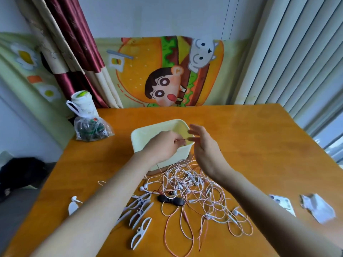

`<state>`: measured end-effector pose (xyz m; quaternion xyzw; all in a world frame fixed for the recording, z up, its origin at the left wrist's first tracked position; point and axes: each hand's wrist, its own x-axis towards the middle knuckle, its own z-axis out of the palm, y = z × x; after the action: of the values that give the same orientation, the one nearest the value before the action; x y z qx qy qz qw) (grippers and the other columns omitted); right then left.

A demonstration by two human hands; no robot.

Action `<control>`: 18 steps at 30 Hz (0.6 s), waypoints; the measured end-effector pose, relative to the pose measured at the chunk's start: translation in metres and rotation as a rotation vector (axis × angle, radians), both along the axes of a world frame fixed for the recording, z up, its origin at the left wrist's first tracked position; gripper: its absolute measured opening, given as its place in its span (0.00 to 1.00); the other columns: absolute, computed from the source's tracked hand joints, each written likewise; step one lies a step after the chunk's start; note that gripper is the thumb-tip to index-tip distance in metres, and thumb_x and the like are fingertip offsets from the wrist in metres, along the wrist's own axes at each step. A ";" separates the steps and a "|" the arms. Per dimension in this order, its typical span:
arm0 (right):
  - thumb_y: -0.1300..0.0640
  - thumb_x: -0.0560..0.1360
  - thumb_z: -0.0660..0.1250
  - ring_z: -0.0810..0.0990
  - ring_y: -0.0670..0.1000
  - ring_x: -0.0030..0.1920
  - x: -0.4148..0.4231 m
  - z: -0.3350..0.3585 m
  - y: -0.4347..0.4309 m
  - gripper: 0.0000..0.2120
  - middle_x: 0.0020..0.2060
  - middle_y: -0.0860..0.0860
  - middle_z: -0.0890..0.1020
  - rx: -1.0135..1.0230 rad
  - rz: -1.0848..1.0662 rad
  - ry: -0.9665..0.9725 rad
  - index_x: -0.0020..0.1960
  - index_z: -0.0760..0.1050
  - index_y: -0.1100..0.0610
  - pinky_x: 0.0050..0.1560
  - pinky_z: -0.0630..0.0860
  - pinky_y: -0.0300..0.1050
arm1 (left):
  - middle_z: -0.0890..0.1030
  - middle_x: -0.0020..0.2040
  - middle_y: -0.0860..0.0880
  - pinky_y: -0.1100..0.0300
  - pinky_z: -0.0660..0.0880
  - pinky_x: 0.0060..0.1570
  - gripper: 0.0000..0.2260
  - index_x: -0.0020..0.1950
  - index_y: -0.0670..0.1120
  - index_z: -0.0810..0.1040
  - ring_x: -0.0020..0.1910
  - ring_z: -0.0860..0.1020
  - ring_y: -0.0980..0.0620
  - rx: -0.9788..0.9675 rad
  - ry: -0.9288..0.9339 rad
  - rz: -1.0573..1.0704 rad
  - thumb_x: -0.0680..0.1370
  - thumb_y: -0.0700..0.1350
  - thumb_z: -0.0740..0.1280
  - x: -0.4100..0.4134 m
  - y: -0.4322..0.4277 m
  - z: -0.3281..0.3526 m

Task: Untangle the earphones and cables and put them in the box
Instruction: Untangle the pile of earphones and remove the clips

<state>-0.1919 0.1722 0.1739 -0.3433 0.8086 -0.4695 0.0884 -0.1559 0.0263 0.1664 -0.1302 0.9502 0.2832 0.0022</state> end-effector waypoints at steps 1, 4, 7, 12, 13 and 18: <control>0.69 0.78 0.51 0.74 0.51 0.61 0.000 0.000 -0.002 0.22 0.64 0.55 0.73 0.012 -0.005 -0.071 0.70 0.63 0.58 0.58 0.69 0.36 | 0.77 0.41 0.50 0.58 0.65 0.36 0.12 0.54 0.50 0.82 0.40 0.74 0.49 -0.004 -0.022 -0.011 0.82 0.50 0.59 0.001 0.001 -0.003; 0.57 0.82 0.53 0.79 0.45 0.41 -0.007 -0.005 -0.005 0.14 0.46 0.50 0.79 0.121 0.008 -0.119 0.61 0.72 0.60 0.42 0.76 0.37 | 0.80 0.44 0.47 0.56 0.69 0.41 0.12 0.54 0.46 0.82 0.43 0.76 0.48 0.041 -0.026 -0.029 0.82 0.47 0.60 0.005 0.002 -0.011; 0.56 0.80 0.58 0.71 0.40 0.24 -0.013 -0.012 -0.003 0.13 0.31 0.45 0.76 0.248 0.092 -0.020 0.51 0.79 0.62 0.26 0.66 0.30 | 0.77 0.37 0.50 0.62 0.65 0.35 0.10 0.50 0.45 0.81 0.34 0.71 0.53 0.110 0.013 -0.020 0.82 0.46 0.60 0.011 0.001 -0.018; 0.62 0.81 0.57 0.72 0.40 0.27 -0.033 0.004 0.002 0.13 0.30 0.45 0.75 0.229 0.003 0.111 0.46 0.80 0.62 0.30 0.67 0.28 | 0.68 0.32 0.50 0.63 0.59 0.28 0.08 0.47 0.48 0.78 0.27 0.63 0.55 0.343 0.009 0.057 0.82 0.45 0.60 0.026 -0.008 -0.042; 0.62 0.81 0.56 0.71 0.40 0.29 -0.039 0.010 0.003 0.14 0.30 0.45 0.74 0.191 -0.052 0.128 0.46 0.79 0.62 0.31 0.67 0.28 | 0.67 0.31 0.51 0.63 0.60 0.28 0.09 0.47 0.47 0.78 0.27 0.63 0.56 0.391 -0.004 0.083 0.82 0.44 0.59 0.030 -0.011 -0.050; 0.59 0.82 0.52 0.70 0.43 0.30 -0.061 0.036 0.006 0.15 0.29 0.46 0.73 0.007 -0.221 0.142 0.43 0.75 0.59 0.32 0.66 0.33 | 0.73 0.33 0.51 0.61 0.73 0.41 0.08 0.51 0.39 0.77 0.32 0.73 0.56 0.531 -0.096 0.097 0.81 0.43 0.62 0.041 -0.010 -0.079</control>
<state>-0.2530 0.1786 0.2095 -0.2843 0.8474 -0.4480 -0.0199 -0.1148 0.0166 0.0871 -0.1838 0.8342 0.5155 0.0677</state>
